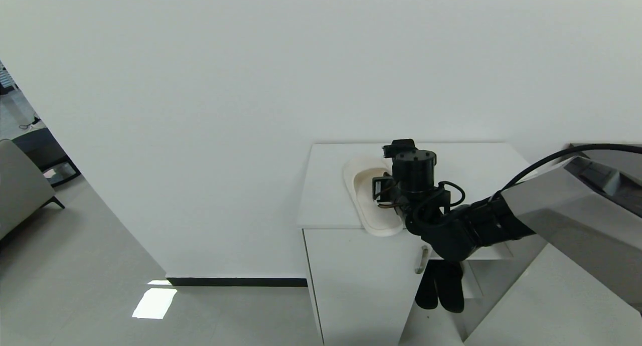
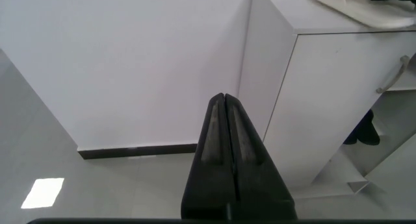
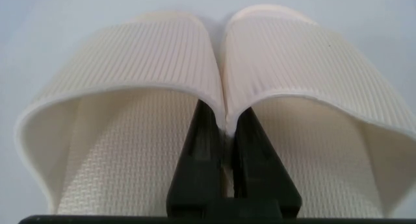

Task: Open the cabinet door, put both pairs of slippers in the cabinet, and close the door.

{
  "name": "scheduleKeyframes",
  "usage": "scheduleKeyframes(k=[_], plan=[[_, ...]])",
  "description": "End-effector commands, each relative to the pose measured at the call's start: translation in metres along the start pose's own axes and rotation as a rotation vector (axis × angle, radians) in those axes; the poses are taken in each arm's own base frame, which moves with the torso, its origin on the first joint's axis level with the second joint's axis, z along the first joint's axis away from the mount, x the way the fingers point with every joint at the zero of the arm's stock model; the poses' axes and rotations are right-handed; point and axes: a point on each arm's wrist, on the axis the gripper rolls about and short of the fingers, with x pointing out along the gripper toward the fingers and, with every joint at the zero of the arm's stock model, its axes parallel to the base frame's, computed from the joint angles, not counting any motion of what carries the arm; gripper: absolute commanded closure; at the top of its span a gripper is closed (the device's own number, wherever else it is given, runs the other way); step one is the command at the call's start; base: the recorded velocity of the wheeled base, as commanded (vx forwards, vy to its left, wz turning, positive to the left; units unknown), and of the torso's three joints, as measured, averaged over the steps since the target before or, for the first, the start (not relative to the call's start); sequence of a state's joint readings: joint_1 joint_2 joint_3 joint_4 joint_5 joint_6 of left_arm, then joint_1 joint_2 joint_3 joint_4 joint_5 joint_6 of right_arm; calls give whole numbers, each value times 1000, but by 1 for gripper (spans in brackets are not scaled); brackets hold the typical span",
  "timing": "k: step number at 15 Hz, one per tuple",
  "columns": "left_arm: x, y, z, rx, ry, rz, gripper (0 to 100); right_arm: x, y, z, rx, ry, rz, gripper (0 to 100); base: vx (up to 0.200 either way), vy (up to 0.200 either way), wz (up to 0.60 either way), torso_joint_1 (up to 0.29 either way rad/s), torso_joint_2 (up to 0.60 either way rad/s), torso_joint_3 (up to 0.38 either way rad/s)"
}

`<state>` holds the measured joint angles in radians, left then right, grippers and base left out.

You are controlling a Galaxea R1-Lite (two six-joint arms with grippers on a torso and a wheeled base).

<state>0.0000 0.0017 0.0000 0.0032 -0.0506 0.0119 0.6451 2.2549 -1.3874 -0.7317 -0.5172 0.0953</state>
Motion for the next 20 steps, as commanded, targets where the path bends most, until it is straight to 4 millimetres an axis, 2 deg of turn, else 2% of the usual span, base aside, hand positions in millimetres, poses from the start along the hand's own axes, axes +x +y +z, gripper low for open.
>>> scheduleKeyframes(k=[1,4,5,7,10,11,13,15,19,20], plan=[[0,0,0,0,1,0,100,-8,2,13,13,-24,12,100,0,0,0,0,0,0],[0,0,0,0,1,0,100,-38,0,25,11,-9,113,100,0,0,0,0,0,0],[0,0,0,0,1,0,100,-67,-3,28,2,20,211,100,0,0,0,0,0,0],[0,0,0,0,1,0,100,-111,-14,35,17,46,348,100,0,0,0,0,0,0],[0,0,0,0,1,0,100,-172,-37,41,15,71,532,100,0,0,0,0,0,0],[0,0,0,0,1,0,100,-185,-45,40,12,76,584,100,0,0,0,0,0,0],[0,0,0,0,1,0,100,-203,-56,45,19,63,695,100,0,0,0,0,0,0],[0,0,0,0,1,0,100,-209,-59,44,19,73,757,100,0,0,0,0,0,0],[0,0,0,0,1,0,100,-210,-59,41,18,88,777,100,0,0,0,0,0,0],[0,0,0,0,1,0,100,-210,-59,41,18,89,779,100,-200,0,0,-2,2,2]])
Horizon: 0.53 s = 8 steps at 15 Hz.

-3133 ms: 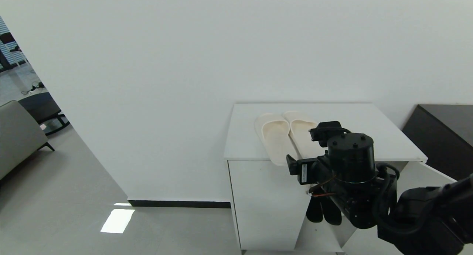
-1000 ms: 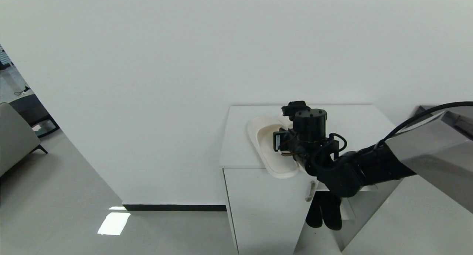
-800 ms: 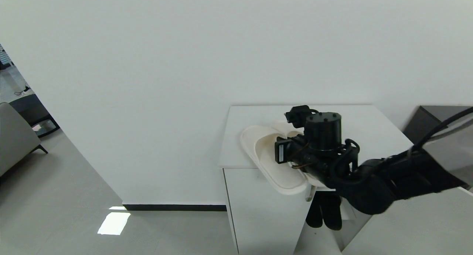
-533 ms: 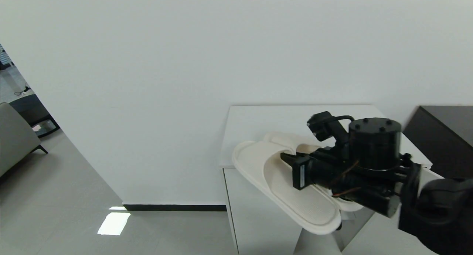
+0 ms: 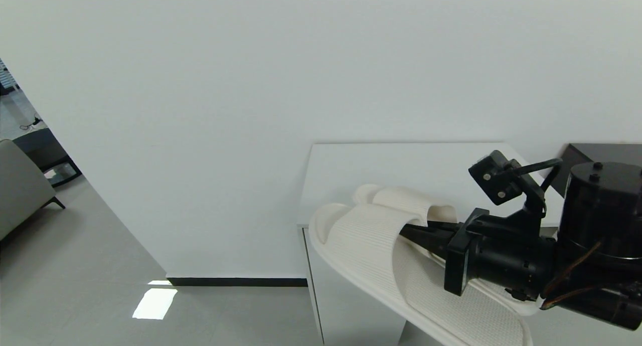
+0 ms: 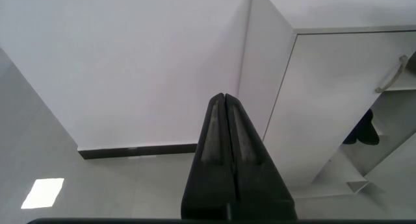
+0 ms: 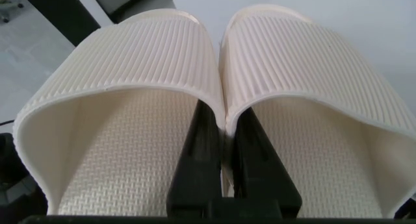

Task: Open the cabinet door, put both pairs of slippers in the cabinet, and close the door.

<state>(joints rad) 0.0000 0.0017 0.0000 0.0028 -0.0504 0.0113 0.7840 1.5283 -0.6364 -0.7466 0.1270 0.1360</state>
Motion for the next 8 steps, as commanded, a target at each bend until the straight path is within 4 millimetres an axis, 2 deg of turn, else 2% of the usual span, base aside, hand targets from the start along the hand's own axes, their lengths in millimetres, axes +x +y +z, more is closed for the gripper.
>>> scheduleKeyframes(k=[1,8], plan=[[0,0,0,1,2,0,100,-2,1,1,0,-5,4,100,-200,0,0,2,2,2],[0,0,0,-1,2,0,100,1,-1,-4,1,16,0,100,-200,0,0,0,2,2]])
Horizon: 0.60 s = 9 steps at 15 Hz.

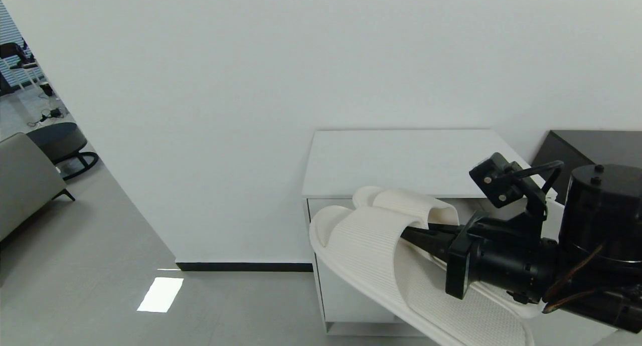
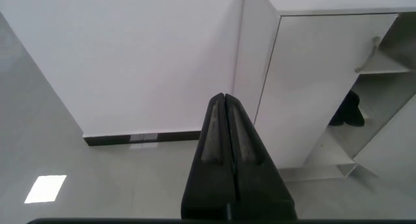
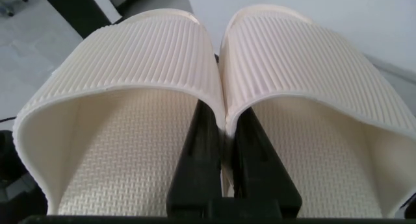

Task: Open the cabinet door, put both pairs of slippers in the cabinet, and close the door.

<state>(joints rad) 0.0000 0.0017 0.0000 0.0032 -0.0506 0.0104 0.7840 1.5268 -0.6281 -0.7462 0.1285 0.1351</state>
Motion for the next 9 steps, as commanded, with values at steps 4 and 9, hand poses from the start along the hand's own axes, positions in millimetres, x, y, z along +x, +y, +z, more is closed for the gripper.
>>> scheduleKeyframes(k=[4,9], plan=[[0,0,0,0,1,0,100,-1,0,-7,5,30,56,100,0,0,0,0,0,0],[0,0,0,0,1,0,100,-1,-1,-9,5,27,58,100,0,0,0,0,0,0]])
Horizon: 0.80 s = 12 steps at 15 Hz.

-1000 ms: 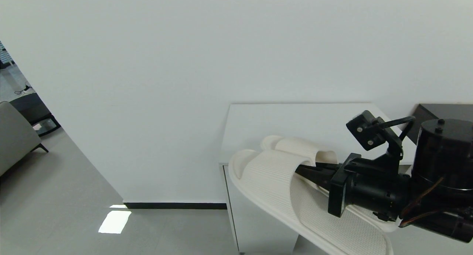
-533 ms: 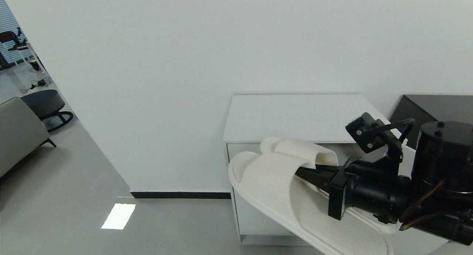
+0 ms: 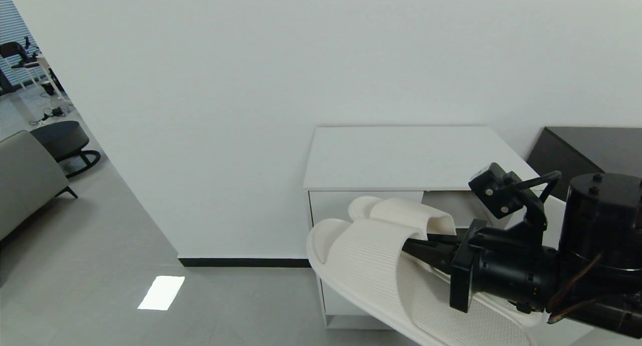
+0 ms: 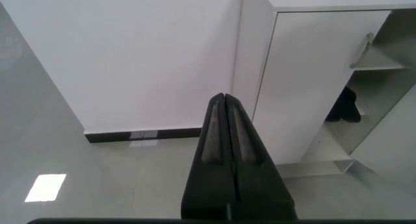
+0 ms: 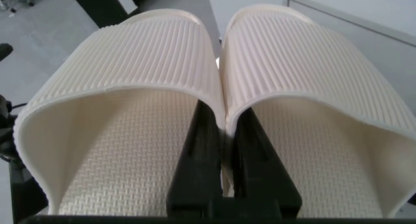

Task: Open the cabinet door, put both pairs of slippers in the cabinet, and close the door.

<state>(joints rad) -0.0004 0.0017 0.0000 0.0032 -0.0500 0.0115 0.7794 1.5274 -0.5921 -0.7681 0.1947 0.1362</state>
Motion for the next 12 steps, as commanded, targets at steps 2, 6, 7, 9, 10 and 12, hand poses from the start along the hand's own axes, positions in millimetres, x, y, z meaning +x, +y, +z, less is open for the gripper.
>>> scheduleKeyframes(k=[2,6,7,9,10,12], plan=[[0,0,0,-1,1,1,100,1,-2,-2,1,6,-8,100,0,0,0,0,0,0],[0,0,0,-1,1,3,100,0,-4,-5,-3,17,-7,100,0,-200,0,1,2,1],[0,0,0,-1,1,3,100,0,-4,-5,-3,17,-7,100,0,-200,0,12,2,2],[0,0,0,-1,1,3,100,0,-4,-5,-3,17,-8,100,0,-200,0,2,2,2],[0,0,0,-1,1,3,100,0,-4,-5,-2,17,-7,100,0,-200,0,-2,-2,2],[0,0,0,-1,1,3,100,0,-4,-5,-1,17,-7,100,0,-200,0,5,0,2]])
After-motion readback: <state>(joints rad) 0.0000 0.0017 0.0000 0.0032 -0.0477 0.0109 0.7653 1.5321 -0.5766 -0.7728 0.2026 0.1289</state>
